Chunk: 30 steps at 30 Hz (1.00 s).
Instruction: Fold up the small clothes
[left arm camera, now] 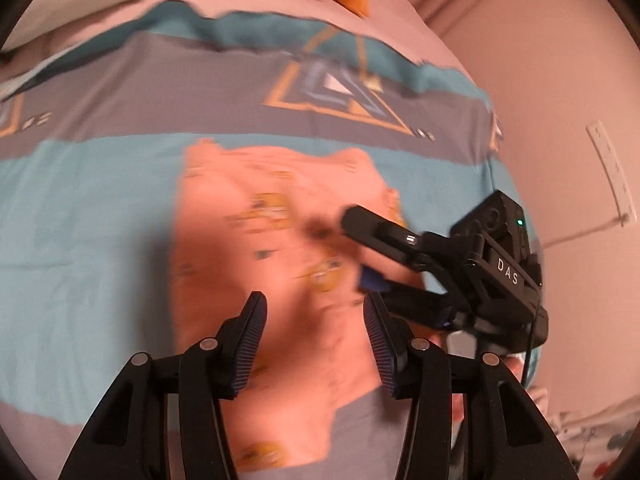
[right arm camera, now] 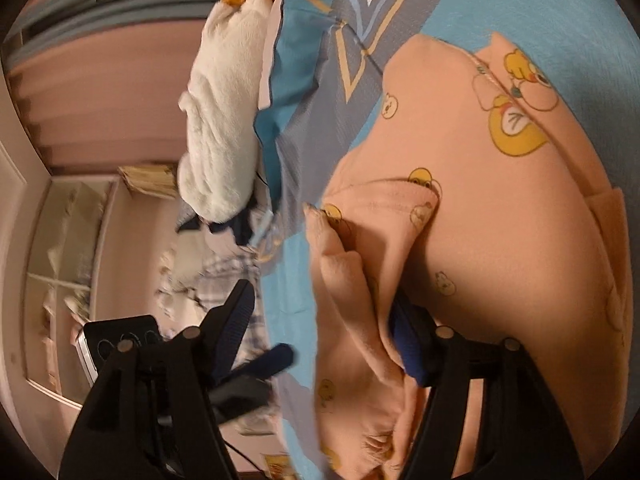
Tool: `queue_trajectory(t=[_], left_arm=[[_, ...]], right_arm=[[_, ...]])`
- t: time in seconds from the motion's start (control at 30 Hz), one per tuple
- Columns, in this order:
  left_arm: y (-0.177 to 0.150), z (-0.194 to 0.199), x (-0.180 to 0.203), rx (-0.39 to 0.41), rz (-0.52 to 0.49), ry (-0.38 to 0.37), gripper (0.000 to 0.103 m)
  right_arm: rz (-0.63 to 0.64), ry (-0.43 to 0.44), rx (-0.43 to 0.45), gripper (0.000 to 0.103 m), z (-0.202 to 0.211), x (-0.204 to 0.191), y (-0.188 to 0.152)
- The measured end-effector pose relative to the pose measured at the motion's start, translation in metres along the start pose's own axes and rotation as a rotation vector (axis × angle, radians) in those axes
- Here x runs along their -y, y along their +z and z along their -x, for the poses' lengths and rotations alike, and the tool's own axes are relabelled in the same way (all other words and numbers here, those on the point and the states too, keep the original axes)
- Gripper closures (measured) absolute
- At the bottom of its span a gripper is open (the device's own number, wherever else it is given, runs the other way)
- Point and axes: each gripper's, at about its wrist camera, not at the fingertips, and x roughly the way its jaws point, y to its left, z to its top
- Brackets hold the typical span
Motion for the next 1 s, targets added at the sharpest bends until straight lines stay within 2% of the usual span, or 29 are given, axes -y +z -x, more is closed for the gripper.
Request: queue_trajectory(t=[0.07, 0.13, 0.2, 0.23, 0.3, 0.47, 0.53, 0.6, 0.73, 0.87, 0.9, 1.0], left_arm=[[-0.006, 0.010, -0.019, 0.017, 0.028, 0.014, 0.055], [-0.016, 0.016, -0.040, 0.014, 0.074, 0.011, 0.055], [-0.024, 0.018, -0.059, 0.004, 0.126, 0.006, 0.055], [-0.028, 0.018, -0.068, -0.001, 0.152, 0.000, 0.055], [-0.031, 0.018, -0.078, -0.003, 0.179, -0.009, 0.055], [-0.034, 0.022, -0.087, 0.013, 0.187, -0.020, 0.055], [-0.033, 0.019, -0.087, 0.016, 0.183, -0.034, 0.055], [-0.031, 0.013, -0.082, 0.011, 0.169, -0.041, 0.055], [-0.024, -0.002, -0.064, -0.007, 0.139, -0.066, 0.055], [-0.016, -0.015, -0.032, 0.003, 0.075, -0.095, 0.055], [-0.014, -0.017, -0.022, 0.013, 0.051, -0.100, 0.055], [-0.011, -0.016, 0.002, 0.061, -0.016, -0.108, 0.055]], right_arm=[[0.062, -0.081, -0.019, 0.048, -0.007, -0.005, -0.002], [0.158, -0.220, -0.028, 0.074, -0.018, -0.014, -0.005], [0.240, -0.322, -0.035, 0.094, -0.026, -0.018, -0.007], [0.277, -0.359, -0.037, 0.095, -0.028, -0.021, -0.008], [0.327, -0.377, -0.034, 0.096, -0.024, -0.030, -0.006], [0.477, -0.413, 0.018, 0.096, 0.009, -0.080, 0.017], [0.494, -0.448, 0.029, 0.096, 0.017, -0.085, 0.030], [0.488, -0.508, 0.051, 0.095, 0.026, -0.079, 0.045], [0.421, -0.597, 0.033, 0.093, 0.028, -0.041, 0.067], [0.339, -0.557, 0.009, 0.091, 0.023, -0.006, 0.074], [0.336, -0.553, 0.014, 0.086, 0.022, -0.005, 0.073], [0.366, -0.550, 0.056, 0.079, 0.033, -0.008, 0.072]])
